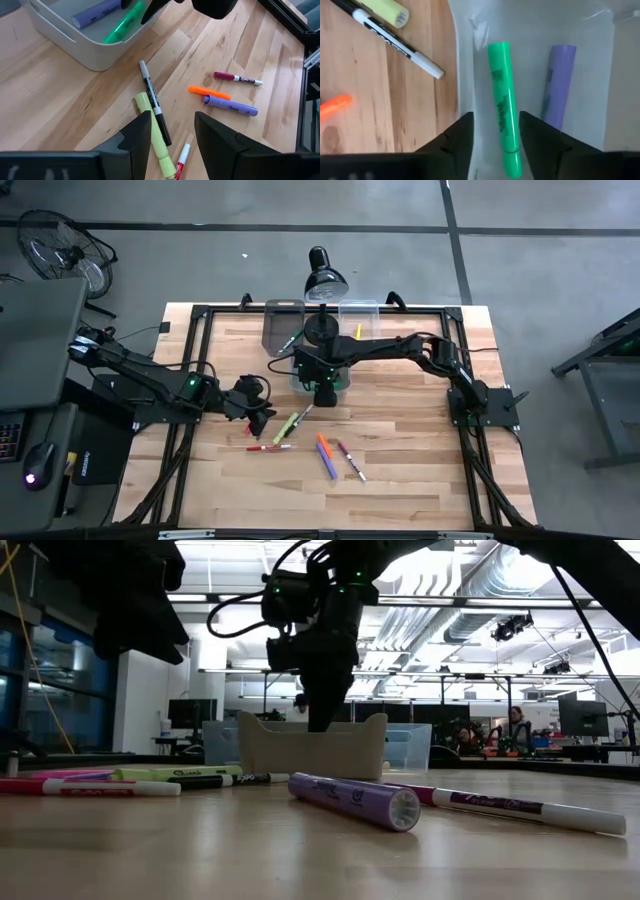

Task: Pick & Place Markers
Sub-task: Put the medium maroon marker into the black bin

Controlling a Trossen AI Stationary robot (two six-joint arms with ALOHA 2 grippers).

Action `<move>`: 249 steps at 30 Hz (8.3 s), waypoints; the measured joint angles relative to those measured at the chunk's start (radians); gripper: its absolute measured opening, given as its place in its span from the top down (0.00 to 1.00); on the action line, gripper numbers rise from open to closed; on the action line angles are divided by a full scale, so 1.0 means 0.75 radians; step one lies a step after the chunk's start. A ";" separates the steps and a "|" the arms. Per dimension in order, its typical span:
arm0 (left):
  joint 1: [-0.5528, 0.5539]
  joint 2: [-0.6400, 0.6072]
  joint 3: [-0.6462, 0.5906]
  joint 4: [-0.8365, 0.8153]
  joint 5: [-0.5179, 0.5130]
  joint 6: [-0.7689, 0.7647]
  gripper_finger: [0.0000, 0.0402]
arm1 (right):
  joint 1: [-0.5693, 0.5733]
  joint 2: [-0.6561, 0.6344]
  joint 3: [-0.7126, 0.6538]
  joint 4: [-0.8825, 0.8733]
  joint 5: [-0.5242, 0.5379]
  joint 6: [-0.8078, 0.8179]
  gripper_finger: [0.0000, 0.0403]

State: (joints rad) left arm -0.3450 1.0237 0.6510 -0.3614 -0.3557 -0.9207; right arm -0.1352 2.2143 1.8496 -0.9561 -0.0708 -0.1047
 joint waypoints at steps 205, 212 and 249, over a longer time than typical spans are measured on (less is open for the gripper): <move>-0.001 0.011 0.105 0.378 0.056 0.490 0.63 | 0.447 -0.917 -0.768 0.545 0.563 0.978 0.93; -0.001 0.010 0.197 0.425 -0.115 0.597 0.63 | 0.410 -0.920 -0.768 0.884 0.487 0.774 0.92; 0.173 0.124 0.244 1.016 0.104 0.704 0.63 | 0.320 -0.932 -0.769 1.401 0.214 0.487 0.91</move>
State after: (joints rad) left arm -0.2153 1.1168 0.8341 0.4008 -0.2780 -0.3923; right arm 0.1047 1.5150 1.2728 0.0948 0.0898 0.2609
